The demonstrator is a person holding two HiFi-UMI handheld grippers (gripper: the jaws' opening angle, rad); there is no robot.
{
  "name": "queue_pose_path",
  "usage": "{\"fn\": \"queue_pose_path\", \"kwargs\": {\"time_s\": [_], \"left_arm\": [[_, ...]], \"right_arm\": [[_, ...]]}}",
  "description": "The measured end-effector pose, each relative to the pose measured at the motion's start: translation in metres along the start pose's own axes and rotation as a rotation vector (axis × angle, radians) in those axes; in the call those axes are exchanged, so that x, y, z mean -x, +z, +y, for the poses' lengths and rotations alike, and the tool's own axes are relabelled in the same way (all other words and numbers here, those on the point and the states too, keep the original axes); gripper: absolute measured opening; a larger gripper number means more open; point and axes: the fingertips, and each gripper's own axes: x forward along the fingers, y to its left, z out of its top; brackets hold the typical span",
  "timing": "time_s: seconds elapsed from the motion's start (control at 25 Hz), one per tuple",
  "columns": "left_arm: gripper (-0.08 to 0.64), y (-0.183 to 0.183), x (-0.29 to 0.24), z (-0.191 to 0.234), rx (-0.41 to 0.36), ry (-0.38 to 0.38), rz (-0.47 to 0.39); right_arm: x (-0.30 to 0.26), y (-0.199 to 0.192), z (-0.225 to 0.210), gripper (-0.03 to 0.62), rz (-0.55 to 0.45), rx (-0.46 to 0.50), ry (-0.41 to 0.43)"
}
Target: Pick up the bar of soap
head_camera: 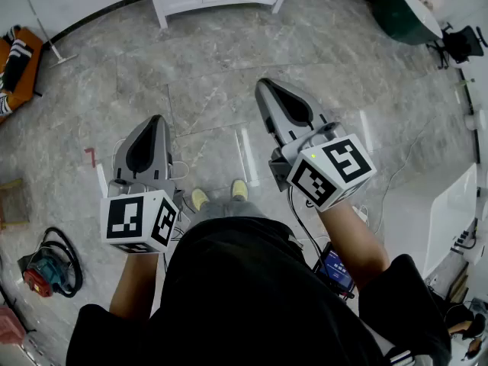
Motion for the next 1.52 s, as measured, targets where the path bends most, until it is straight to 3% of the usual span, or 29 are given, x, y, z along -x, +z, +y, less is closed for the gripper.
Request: {"fn": "queue_pose_path", "kwargs": {"time_s": [0.64,1.08,1.52], "left_arm": [[0.011,0.005,0.012,0.039,-0.003,0.028,-0.019],[0.011,0.009,0.052,0.09,0.017,0.057,-0.052],[0.011,0.0,0.066,0.107,0.018,0.021,-0.057]], "right_arm": [[-0.031,-0.002,0.03,0.005,0.009,0.001,0.041],[-0.054,-0.015,0.08,0.005,-0.008,-0.062,0.074],[-0.065,-0.028,0.105,0.005,-0.021,-0.062,0.078]]}}
